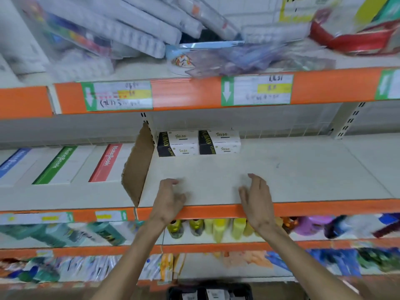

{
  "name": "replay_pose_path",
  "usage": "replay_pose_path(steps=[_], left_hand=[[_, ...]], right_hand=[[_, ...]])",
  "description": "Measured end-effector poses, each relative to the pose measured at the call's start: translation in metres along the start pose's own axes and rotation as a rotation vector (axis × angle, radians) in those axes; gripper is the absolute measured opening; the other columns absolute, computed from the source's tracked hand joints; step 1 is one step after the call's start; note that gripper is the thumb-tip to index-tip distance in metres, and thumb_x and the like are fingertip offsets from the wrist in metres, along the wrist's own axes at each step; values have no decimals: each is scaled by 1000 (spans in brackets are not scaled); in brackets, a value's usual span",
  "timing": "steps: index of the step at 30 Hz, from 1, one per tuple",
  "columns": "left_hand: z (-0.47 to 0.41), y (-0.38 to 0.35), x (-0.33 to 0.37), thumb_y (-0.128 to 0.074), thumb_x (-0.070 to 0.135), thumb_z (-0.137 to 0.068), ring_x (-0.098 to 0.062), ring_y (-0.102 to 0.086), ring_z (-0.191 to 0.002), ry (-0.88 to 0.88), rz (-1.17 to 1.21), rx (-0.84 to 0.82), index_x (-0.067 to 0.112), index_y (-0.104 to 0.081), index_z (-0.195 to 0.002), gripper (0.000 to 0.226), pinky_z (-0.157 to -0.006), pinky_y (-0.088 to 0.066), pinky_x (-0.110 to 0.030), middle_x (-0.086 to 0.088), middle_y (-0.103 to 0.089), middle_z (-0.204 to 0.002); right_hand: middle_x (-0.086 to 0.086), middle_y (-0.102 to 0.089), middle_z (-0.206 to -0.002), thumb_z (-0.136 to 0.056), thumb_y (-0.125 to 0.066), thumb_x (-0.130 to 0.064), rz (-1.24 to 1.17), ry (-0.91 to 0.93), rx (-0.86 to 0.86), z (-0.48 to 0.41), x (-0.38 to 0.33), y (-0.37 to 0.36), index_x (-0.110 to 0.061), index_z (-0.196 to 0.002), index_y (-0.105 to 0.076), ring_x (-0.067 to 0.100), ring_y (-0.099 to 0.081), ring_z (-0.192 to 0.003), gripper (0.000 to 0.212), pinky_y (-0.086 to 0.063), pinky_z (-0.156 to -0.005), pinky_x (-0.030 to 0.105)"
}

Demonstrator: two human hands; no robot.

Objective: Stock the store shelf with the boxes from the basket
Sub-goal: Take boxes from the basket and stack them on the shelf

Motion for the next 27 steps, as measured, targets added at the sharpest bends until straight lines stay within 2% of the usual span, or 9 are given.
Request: replay_pose_path(steps=[3,6,10,15,18,20,23,25,27], left_hand=[[23,3,7,-57,17,-92,-8,-48,-98,-25,-6,-14,11,-43,-131,41,-81,-39,-18,-3,-41,-131],[55,3,4,-58,15,-92,-12,-49,-101,-56,-34,-25,9,-49,-125,35,-82,-38,-16,-6,-45,-126],[99,-12,-22,-59,13,-91,-18,-55,-104,-31,12,-84,11,-51,-117,27,-86,-43,-23,-7,-53,-120],[163,-66,-93,-57,15,-92,-22,-52,-119,187,-97,-343,7,-50,-126,35,-95,-39,-22,-9,-49,-133],[201,-92,-133,-56,13,-91,-25,-54,-117,321,-167,-479,4,-52,-126,36,-91,-41,-23,-10,-54,-126],[220,-111,-154,-54,12,-92,-26,-57,-115,369,-193,-544,3,-55,-124,33,-87,-44,-26,-10,-58,-118],[243,-147,-181,-53,11,-95,-27,-60,-113,425,-148,-619,4,-54,-129,35,-82,-46,-26,-14,-60,-126],[253,-177,-201,-50,8,-97,-28,-56,-119,448,-132,-680,2,-51,-131,35,-80,-45,-23,-17,-55,-133],[258,-211,-222,-48,7,-98,-29,-51,-124,456,-124,-736,0,-47,-135,37,-87,-43,-26,-17,-50,-139]], right_hand=[[11,-46,-138,-97,-48,-18,38,24,-6,22,-6,10,-6,-141,-38,26,-43,-127,46,-35,-107,34],[10,-49,-135,-97,-49,-21,90,28,1,55,-11,17,-6,-138,-41,27,-45,-126,45,-38,-106,36],[9,-53,-117,-96,-51,-22,84,15,12,119,-7,-1,-8,-128,-48,29,-51,-110,35,-41,-88,35],[7,-52,-129,-99,-44,-28,86,-186,-337,211,29,-61,-16,-134,-41,24,-51,-117,37,-43,-94,33],[8,-54,-131,-99,-42,-24,112,-213,-543,254,46,-81,-17,-135,-41,26,-54,-117,36,-47,-92,35],[7,-58,-128,-99,-42,-22,140,-215,-591,274,59,-89,-17,-133,-44,26,-57,-114,34,-48,-87,35],[9,-64,-116,-99,-43,-23,149,-279,-619,293,88,-107,-18,-128,-47,29,-62,-103,29,-51,-79,37],[11,-62,-118,-98,-45,-22,144,-341,-666,305,115,-129,-19,-130,-45,32,-60,-105,32,-49,-80,38],[12,-59,-125,-97,-49,-20,145,-408,-728,315,145,-158,-19,-133,-42,33,-56,-112,37,-47,-86,38]])
Point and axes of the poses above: each hand's wrist, its own z-axis away from the middle knuckle, its own y-axis out of the back of the hand, x = y × z, the point moved 4 cm from there along -z, towards the middle knuckle
